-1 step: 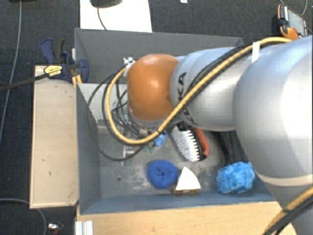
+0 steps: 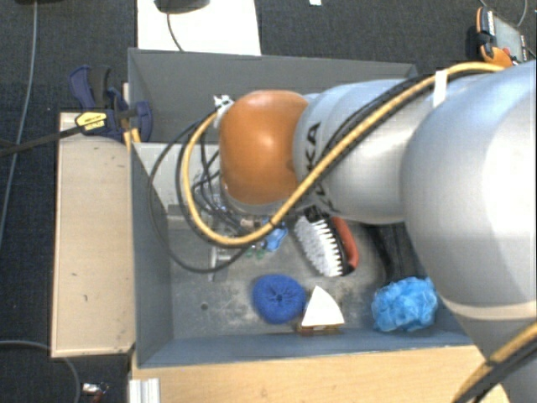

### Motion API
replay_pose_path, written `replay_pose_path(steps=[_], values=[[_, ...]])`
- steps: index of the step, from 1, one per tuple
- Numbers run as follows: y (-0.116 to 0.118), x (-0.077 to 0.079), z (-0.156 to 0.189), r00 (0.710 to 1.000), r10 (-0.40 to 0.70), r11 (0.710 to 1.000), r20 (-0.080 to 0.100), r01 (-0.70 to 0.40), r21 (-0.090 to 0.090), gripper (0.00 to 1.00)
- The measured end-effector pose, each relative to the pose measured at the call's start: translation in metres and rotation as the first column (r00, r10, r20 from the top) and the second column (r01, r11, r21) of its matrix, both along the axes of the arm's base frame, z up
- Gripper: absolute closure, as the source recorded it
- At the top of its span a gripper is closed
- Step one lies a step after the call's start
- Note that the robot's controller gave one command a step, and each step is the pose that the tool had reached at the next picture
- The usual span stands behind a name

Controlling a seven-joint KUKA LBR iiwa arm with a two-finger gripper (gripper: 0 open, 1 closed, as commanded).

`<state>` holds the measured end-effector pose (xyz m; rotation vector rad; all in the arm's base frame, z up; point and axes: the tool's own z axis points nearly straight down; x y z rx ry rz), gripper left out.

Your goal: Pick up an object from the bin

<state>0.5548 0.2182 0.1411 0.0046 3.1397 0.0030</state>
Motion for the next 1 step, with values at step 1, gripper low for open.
replay_pose_path(steps=[1], values=[[-0.0873, -0.0323, -0.0718, 0.891, 0.455, 0.891, -0.003, -0.455, -0.002, 0.0]])
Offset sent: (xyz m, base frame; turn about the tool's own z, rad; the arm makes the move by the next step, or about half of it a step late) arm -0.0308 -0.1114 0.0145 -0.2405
